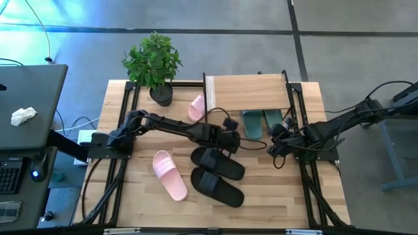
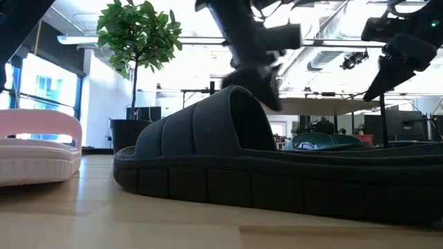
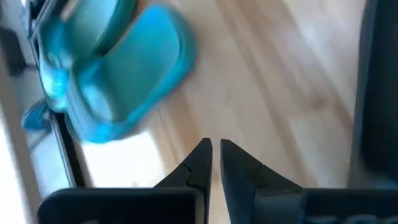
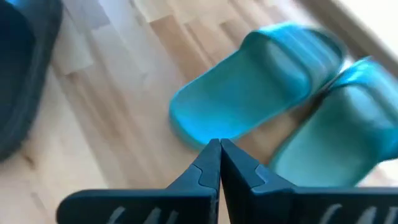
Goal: Pick and place slides into the shelf
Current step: Put the green slide under the shelf
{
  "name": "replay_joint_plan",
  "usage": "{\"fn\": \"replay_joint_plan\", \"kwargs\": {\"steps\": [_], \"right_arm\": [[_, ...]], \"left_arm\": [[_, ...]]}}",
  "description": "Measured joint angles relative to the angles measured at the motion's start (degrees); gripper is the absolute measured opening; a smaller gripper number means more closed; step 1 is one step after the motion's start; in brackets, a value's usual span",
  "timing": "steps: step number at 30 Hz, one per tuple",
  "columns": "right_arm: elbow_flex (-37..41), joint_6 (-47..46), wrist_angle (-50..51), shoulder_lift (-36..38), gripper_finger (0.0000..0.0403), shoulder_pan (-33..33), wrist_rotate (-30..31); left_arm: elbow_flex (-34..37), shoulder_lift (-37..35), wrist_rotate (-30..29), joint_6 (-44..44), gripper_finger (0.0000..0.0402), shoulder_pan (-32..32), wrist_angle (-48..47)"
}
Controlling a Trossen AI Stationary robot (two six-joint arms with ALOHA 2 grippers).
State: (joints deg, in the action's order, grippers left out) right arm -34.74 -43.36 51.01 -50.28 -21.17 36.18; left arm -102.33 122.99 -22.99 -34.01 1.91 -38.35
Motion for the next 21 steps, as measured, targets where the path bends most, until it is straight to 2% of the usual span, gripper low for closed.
{"fn": "replay_joint_plan", "kwargs": {"steps": [4,7,13,19,21], "right_arm": [[1.0,-2.7,-4.9,-0.7,0.0000,0.6,-2.8],[2.2,-1.0,-9.8,-2.1,0.0000,1.7,-6.3],[4.6,3.4,-15.5,-7.0,0.0000,5.8,-12.8],[4.9,11.0,-23.7,-13.7,0.0000,8.8,-15.6],[4.9,11.9,-23.7,-15.5,0.0000,10.3,-17.2]], "left_arm": [[0.4,-2.7,-0.2,2.0,0.0003,0.4,-6.7],[2.8,-4.4,0.8,2.4,0.0005,-0.5,-8.7],[8.8,-7.9,2.4,3.7,0.0002,-3.6,-7.7],[13.8,-11.4,2.5,5.6,0.0004,-6.3,-6.5],[14.4,-11.6,2.5,5.8,0.0005,-7.1,-4.4]]}}
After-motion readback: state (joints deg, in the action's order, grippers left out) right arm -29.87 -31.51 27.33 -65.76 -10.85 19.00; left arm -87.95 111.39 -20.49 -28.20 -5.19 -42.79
